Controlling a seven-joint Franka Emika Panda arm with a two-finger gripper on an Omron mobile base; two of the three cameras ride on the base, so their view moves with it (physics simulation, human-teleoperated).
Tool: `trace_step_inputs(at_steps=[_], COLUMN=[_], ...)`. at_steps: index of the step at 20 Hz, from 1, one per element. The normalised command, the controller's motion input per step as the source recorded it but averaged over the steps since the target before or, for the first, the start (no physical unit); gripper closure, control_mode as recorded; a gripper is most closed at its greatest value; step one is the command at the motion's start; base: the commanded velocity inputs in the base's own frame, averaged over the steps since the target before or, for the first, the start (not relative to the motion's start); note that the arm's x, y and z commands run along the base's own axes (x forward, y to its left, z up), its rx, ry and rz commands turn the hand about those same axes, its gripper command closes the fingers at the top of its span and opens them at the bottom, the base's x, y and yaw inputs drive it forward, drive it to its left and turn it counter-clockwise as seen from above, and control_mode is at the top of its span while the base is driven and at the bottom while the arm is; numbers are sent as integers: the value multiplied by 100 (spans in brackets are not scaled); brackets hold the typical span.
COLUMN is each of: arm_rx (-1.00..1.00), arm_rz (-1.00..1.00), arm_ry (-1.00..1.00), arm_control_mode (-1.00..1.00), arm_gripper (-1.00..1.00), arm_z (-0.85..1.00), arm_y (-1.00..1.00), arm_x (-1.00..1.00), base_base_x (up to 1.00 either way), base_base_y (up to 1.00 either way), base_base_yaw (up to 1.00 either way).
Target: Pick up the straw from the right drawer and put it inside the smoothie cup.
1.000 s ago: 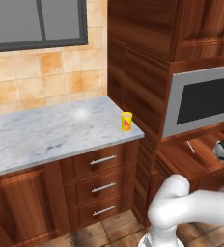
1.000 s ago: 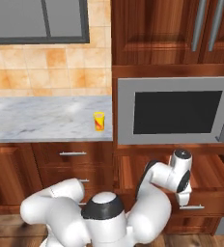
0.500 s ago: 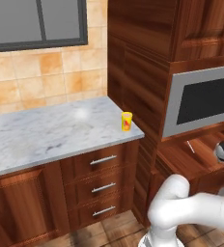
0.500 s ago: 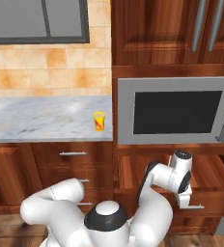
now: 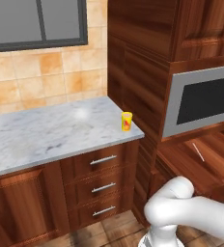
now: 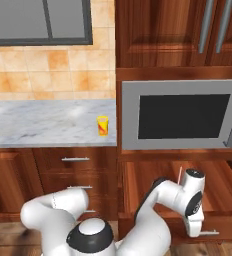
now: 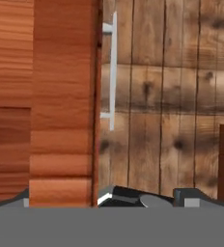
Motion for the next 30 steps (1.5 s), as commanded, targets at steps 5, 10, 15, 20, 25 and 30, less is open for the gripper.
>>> trace_step_inputs(at_steps=[5,10,15,20,25,30], arm_rx=[2,2,0,-3,-1,0], arm_rz=[-13,-19,-3,0,6,14], arm_ry=[5,-15,-20,-12,-1,7], arm_control_mode=[-100,-100,-100,-100,-100,-100], arm_gripper=[-100,-100,-100,-100,-100,-100], arm_z=[-2,27,100,100,100,100], arm_y=[-13,-26,-1,6,1,-1], arm_x=[-100,-100,-54,7,39,76], base_base_x=[0,0,0,0,0,0], base_base_y=[0,0,0,0,0,0], base_base_yaw=[0,0,0,0,0,0])
